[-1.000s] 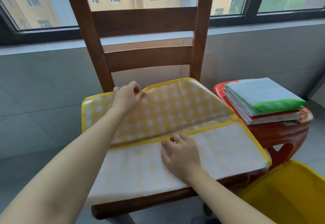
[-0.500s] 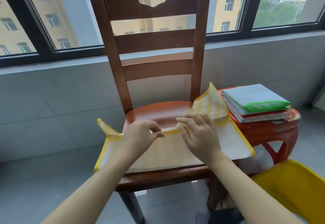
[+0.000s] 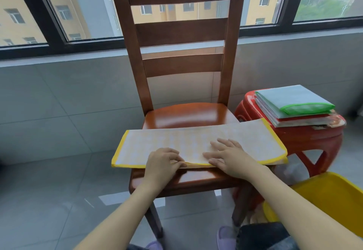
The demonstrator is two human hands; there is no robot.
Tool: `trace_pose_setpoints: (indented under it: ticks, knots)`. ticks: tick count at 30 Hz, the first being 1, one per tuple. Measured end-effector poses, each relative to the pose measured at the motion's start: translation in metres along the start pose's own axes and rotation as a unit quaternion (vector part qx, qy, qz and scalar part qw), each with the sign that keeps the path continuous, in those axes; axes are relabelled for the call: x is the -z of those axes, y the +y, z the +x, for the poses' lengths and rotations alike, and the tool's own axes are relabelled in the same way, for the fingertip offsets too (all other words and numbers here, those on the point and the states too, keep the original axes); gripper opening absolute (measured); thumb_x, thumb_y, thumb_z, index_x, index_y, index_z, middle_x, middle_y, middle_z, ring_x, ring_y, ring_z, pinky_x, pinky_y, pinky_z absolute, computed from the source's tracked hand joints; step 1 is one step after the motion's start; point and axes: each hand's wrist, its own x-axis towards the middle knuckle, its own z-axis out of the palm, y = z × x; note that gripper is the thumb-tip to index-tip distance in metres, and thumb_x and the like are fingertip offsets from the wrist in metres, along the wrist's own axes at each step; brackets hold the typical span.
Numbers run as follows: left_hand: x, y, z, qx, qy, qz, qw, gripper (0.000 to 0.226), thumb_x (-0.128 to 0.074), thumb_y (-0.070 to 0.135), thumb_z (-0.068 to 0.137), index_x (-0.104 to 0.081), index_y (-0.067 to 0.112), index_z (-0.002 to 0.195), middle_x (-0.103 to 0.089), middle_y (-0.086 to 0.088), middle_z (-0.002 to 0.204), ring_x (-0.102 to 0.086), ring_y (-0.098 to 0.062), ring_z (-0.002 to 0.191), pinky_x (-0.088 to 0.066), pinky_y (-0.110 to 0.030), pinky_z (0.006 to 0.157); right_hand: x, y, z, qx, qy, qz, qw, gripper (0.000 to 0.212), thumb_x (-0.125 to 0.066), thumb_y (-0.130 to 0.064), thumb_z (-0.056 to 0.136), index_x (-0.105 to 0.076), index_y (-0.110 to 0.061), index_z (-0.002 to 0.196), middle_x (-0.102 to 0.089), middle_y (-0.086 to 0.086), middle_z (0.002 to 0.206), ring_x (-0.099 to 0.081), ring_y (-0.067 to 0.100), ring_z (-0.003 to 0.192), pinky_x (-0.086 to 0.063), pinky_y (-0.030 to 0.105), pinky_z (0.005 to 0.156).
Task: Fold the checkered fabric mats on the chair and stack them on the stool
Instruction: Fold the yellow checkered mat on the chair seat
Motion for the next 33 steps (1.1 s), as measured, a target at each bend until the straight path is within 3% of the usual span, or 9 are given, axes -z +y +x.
trace_pose_setpoints:
  ticks: [5, 9, 11, 13, 16, 20, 23, 27, 33]
  knots:
    - [-0.005, -0.007, 0.008, 0.016, -0.029, 0.009, 0.999, 0.018, -0.074, 0.044, 0.073, -0.074, 0.027, 0.078, -0.065, 0.010, 0.106, -0.053, -0.010, 0.108, -0.036, -0.032, 0.093, -0.006, 0.005, 0.006, -0.002, -0.022, 0.019, 1.000, 0.042, -0.032, -0.047, 0.098, -0.033, -0.046, 0.139, -0.020, -0.002, 0.157, -0.011, 0.018, 0.145, -0.012, 0.037, 0.117]
    - [-0.008, -0.002, 0.016, 0.047, -0.042, 0.056, 0.996, 0.034, -0.058, 0.056, 0.082, -0.070, 0.024, 0.083, -0.060, 0.006, 0.106, -0.048, -0.015, 0.109, -0.029, -0.032, 0.087, -0.007, 0.006, 0.008, 0.004, -0.018, -0.002, 1.000, 0.046, -0.034, -0.057, 0.093, -0.032, -0.048, 0.138, -0.023, -0.004, 0.156, -0.015, 0.018, 0.144, -0.015, 0.037, 0.114]
    - [-0.010, 0.005, 0.021, 0.051, -0.022, 0.069, 0.996, 0.037, -0.049, 0.050, 0.090, -0.070, 0.019, 0.090, -0.060, 0.001, 0.105, -0.050, -0.020, 0.108, -0.031, -0.033, 0.087, -0.007, 0.005, 0.009, 0.012, -0.009, -0.008, 1.000, 0.047, -0.035, -0.060, 0.091, -0.036, -0.048, 0.137, -0.027, -0.005, 0.154, -0.019, 0.018, 0.143, -0.019, 0.038, 0.113]
    - [-0.015, 0.010, 0.026, 0.022, -0.019, 0.104, 0.994, 0.031, -0.046, 0.038, 0.093, -0.065, 0.018, 0.108, -0.056, -0.003, 0.122, -0.046, -0.022, 0.119, -0.031, -0.035, 0.096, -0.008, 0.002, 0.009, 0.030, 0.001, -0.014, 0.999, 0.051, -0.035, -0.067, 0.086, -0.041, -0.048, 0.134, -0.033, -0.006, 0.152, -0.025, 0.018, 0.141, -0.024, 0.038, 0.113]
    - [-0.027, 0.013, 0.030, 0.027, -0.115, 0.146, 0.982, 0.050, -0.034, 0.036, 0.097, -0.031, 0.023, 0.145, -0.015, -0.008, 0.158, -0.012, -0.026, 0.145, -0.010, -0.040, 0.117, -0.011, -0.003, 0.008, 0.063, 0.013, -0.011, 0.998, 0.073, -0.021, -0.080, 0.068, -0.050, -0.048, 0.127, -0.043, -0.007, 0.146, -0.035, 0.017, 0.136, -0.030, 0.037, 0.111]
    - [-0.040, 0.009, 0.033, 0.046, -0.181, 0.186, 0.965, 0.059, -0.018, 0.048, 0.097, 0.000, 0.030, 0.151, 0.011, -0.004, 0.159, 0.013, -0.024, 0.146, 0.010, -0.047, 0.117, -0.011, 0.002, 0.019, 0.027, 0.099, 0.074, 0.992, 0.059, -0.038, -0.069, 0.078, -0.066, -0.032, 0.114, -0.063, -0.008, 0.124, -0.054, 0.015, 0.118, -0.040, 0.032, 0.101]
    - [-0.042, 0.009, 0.033, 0.045, -0.174, 0.199, 0.963, 0.059, -0.015, 0.049, 0.097, 0.002, 0.031, 0.151, 0.014, -0.003, 0.159, 0.015, -0.023, 0.146, 0.010, -0.047, 0.117, -0.019, 0.001, 0.040, -0.025, 0.103, 0.057, 0.993, 0.045, -0.037, -0.043, 0.096, -0.048, -0.025, 0.135, -0.046, -0.001, 0.143, -0.038, 0.020, 0.134, -0.028, 0.032, 0.111]
    - [-0.044, 0.005, 0.033, 0.043, -0.166, 0.205, 0.964, 0.059, -0.014, 0.050, 0.097, 0.002, 0.032, 0.150, 0.014, -0.002, 0.159, 0.015, -0.022, 0.146, 0.010, -0.047, 0.117, -0.031, 0.002, 0.056, -0.060, 0.032, 0.042, 0.997, 0.050, -0.020, -0.042, 0.100, -0.011, -0.035, 0.148, -0.003, -0.007, 0.159, 0.002, 0.014, 0.146, 0.003, 0.034, 0.118]
    - [-0.044, 0.001, 0.032, 0.035, -0.159, 0.202, 0.966, 0.060, -0.011, 0.053, 0.095, 0.004, 0.035, 0.150, 0.016, -0.001, 0.158, 0.018, -0.021, 0.145, 0.011, -0.046, 0.117, -0.020, 0.068, 0.054, -0.214, 0.044, 0.031, 0.975, 0.057, -0.016, -0.056, 0.095, -0.007, -0.038, 0.148, -0.001, -0.006, 0.159, 0.005, 0.017, 0.146, 0.003, 0.039, 0.118]
